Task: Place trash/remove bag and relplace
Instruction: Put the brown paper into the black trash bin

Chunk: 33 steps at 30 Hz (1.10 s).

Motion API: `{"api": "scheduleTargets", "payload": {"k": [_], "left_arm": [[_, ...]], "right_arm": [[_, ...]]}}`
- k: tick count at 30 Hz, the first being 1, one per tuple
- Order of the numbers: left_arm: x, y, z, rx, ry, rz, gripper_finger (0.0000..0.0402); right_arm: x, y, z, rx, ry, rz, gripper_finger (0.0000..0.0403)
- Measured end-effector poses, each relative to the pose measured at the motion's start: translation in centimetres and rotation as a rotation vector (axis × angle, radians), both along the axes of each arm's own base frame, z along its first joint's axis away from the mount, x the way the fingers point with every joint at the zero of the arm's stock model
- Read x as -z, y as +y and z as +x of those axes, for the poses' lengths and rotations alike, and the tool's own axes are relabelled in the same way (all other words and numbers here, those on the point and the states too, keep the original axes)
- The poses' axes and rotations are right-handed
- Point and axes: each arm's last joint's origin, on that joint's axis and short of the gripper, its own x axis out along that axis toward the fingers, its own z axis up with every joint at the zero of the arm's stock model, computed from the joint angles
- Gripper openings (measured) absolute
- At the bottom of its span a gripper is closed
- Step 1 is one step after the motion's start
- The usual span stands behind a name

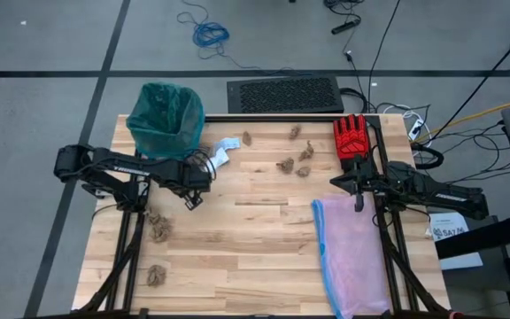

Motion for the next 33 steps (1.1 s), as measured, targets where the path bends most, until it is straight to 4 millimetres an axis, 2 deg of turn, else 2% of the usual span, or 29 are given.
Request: {"api": "scheduleTargets", "payload": {"k": [4,8,15,21,33], "left_arm": [[-0.5,0.0,0.4,-0.023,-0.029,0.005,0.0036],[-0.6,0.1,0.6,-0.03,-0.042,0.007,0.0082],[-0.6,0.8,0.4,-0.154,-0.056,0.028,0.0146],[0.1,1.7,0.6,-0.177,-0.017,0.044,0.0155],[3.2,2.2,1.6,-0.167,0.12,0.021,0.0152]], "right_arm": [[0.0,0.0,0.0,-0.001,0.0,0.0,0.0],[0.0,0.0,0.0,0.0,0.0,0.0,0.0],[0.0,0.0,0.0,0.0,0.0,0.0,0.0],[0.0,0.0,0.0,0.0,0.0,0.0,0.0],[0.0,0.0,0.0,0.0,0.0,0.0,0.0]]}}
